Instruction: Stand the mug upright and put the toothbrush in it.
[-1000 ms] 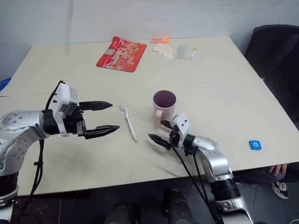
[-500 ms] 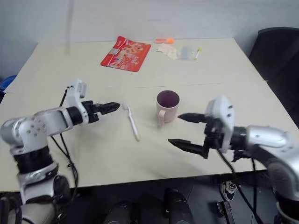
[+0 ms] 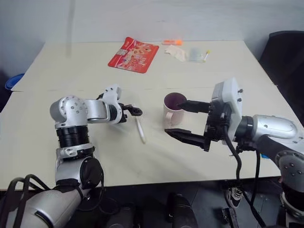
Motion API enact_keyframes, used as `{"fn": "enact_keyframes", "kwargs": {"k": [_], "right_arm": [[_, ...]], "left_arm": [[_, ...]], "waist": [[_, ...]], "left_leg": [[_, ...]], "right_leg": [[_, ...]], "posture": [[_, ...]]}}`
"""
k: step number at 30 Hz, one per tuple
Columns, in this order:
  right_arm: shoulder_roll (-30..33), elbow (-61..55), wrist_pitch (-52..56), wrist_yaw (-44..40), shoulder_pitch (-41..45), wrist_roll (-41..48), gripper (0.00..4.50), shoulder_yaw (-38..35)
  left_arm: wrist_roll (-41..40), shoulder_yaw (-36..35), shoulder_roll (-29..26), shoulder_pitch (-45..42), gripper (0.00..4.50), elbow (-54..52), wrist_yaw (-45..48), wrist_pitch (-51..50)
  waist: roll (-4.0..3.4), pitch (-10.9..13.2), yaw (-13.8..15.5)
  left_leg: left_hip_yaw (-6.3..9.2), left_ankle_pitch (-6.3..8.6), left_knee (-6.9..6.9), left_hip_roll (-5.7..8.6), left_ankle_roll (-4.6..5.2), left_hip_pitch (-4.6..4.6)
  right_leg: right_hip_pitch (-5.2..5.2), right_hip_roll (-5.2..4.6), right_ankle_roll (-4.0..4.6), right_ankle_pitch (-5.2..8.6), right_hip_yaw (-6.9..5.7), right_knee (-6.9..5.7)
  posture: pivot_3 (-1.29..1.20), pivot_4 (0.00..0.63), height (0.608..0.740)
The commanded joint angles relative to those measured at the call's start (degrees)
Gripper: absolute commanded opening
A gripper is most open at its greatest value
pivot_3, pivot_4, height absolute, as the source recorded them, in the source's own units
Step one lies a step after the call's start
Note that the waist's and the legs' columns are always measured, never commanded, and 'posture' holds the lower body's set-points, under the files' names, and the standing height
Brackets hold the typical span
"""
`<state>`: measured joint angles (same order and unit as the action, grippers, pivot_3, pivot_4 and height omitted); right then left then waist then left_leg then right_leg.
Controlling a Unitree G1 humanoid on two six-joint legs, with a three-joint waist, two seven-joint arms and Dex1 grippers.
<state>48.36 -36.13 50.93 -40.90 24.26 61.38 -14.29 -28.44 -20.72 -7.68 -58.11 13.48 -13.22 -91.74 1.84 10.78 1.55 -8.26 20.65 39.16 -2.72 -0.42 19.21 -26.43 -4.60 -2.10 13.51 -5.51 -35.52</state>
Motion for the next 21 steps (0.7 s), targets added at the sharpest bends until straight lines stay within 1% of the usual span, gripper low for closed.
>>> {"fn": "enact_keyframes", "kwargs": {"k": [1,3,5,7,13,16,19,21], "right_arm": [[-0.8,-2.4,-2.1,1.8,0.4,0.0,4.36,-0.2],[-1.0,-2.9,-2.5,2.4,0.3,0.2,4.36,0.0],[-1.3,-3.2,-2.8,3.0,0.1,0.6,4.5,-0.2],[-1.7,-3.4,-2.8,4.2,-0.1,1.3,4.5,-0.5],[0.2,-5.2,-3.7,3.0,-2.9,1.0,4.5,-1.5],[2.1,-5.5,-4.3,1.7,-4.9,-1.4,4.5,-1.7],[4.0,-5.1,-5.3,0.8,-6.7,-4.5,4.5,-1.2],[4.7,-4.5,-5.7,0.6,-7.4,-5.9,4.5,-1.1]], "left_arm": [[-1.6,5.9,-0.4,-1.3,4.5,6.4,0.5,-0.8],[-1.2,8.2,-1.1,-1.9,4.5,8.2,1.3,-0.8],[-0.3,9.5,-1.4,-2.1,4.13,9.7,1.8,-0.8],[0.4,10.8,-1.6,-2.2,3.67,10.8,2.7,-0.8],[3.1,10.2,-0.6,-4.7,1.96,13.8,4.3,-0.8],[4.3,10.2,-1.1,-5.2,1.08,14.3,4.9,-0.8],[5.5,9.8,-1.8,-5.3,0.36,14.8,5.4,-0.8],[6.3,9.4,-2.1,-5.2,0.36,14.8,5.6,-0.8]], "waist": [[0.0,0.0,0.0],[-0.03,0.0,0.0],[-0.04,0.0,0.0],[-0.07,0.0,0.0],[-0.08,-0.1,0.1],[-0.08,-0.1,0.1],[-0.08,-0.1,0.0],[-0.08,-0.1,-0.1]], "left_leg": [[0.0,0.0,0.0,0.0,0.0,0.0],[0.01,-0.01,0.0,0.02,0.01,0.0],[0.01,-0.01,0.0,0.01,0.01,-0.02],[0.01,-0.01,0.0,0.01,0.0,-0.02],[0.05,-0.03,0.0,0.02,0.02,-0.01],[0.06,-0.02,0.0,0.02,0.02,0.0],[0.07,-0.02,0.0,0.01,0.02,0.0],[0.07,-0.01,0.0,0.01,0.01,0.0]], "right_leg": [[0.0,-0.02,0.0,0.0,0.0,0.0],[0.01,-0.03,0.0,0.0,-0.04,0.0],[0.04,-0.03,0.0,0.0,-0.04,0.0],[0.04,-0.04,0.0,0.0,-0.06,-0.01],[0.08,-0.07,0.0,0.0,-0.25,0.01],[0.08,-0.08,-0.01,0.0,-0.34,0.02],[0.08,-0.06,-0.01,0.0,-0.35,0.04],[0.08,-0.07,-0.01,0.0,-0.33,0.04]], "posture": [[0.0,0.15,0.74],[0.0,0.15,0.74],[0.0,0.15,0.74],[0.0,0.15,0.74],[0.0,0.15,0.74],[0.0,0.15,0.74],[0.0,0.15,0.74],[0.0,0.15,0.74]]}}
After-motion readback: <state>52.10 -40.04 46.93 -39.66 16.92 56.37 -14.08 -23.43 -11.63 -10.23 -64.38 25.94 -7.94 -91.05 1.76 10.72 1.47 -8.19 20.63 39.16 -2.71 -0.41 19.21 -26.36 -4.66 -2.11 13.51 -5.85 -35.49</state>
